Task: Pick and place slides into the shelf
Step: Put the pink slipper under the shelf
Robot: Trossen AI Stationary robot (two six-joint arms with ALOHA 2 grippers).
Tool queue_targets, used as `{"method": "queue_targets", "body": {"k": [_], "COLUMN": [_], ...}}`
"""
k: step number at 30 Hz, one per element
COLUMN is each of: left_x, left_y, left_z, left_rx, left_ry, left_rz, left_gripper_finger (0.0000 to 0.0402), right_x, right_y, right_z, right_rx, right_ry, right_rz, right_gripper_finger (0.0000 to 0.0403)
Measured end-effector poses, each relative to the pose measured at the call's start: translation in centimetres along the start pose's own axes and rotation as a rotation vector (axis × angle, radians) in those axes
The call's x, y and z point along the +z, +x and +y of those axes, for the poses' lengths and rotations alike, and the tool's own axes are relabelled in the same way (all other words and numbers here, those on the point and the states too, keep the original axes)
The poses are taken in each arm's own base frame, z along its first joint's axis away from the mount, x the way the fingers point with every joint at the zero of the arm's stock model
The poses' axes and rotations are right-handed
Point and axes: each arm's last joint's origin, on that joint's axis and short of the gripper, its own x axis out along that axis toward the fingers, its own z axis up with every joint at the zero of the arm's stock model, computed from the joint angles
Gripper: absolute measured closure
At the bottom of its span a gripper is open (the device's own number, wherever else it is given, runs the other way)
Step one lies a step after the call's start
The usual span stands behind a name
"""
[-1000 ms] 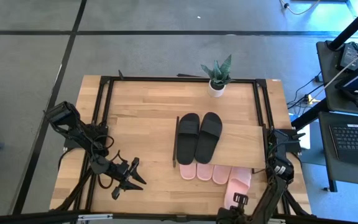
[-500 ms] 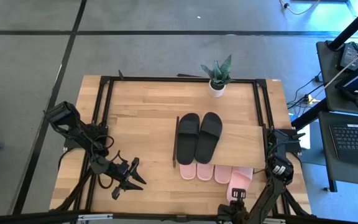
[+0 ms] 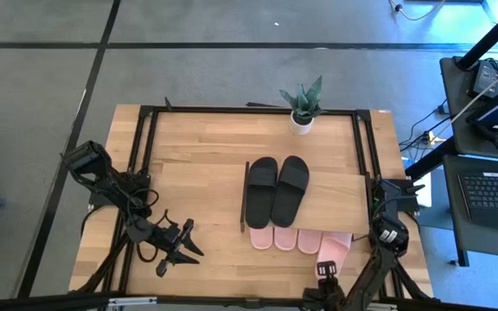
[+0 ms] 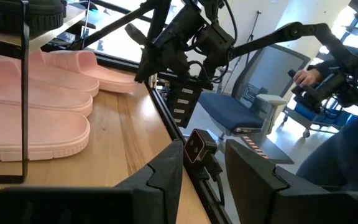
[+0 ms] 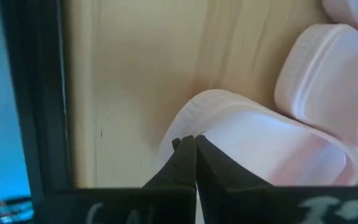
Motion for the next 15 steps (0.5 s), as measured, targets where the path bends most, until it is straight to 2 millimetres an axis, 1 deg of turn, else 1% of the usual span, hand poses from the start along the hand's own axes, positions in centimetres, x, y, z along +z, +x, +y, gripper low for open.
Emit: {"method": "queue_targets", "body": {"k": [11,15], "left_x": [0.0,0.0], "left_y": [0.0,0.0], "left_z": [0.0,0.0], "left_rx": [0.000,0.000], "left_ry": [-0.002,-0.001], "left_rz": [-0.001,-0.001], "left_gripper_finger": [0.0290,0.0290], "right_x": [-1.8,-2.2], "right_y": [-0.3,0.8], "right_z": [1.5,1.5], "right_rx": [0.017,-0.016], "right_ry": [-0.079,-0.089], "right_rz": [0.009,0.037], "right_gripper_finger": [0.0403,0.0403]}}
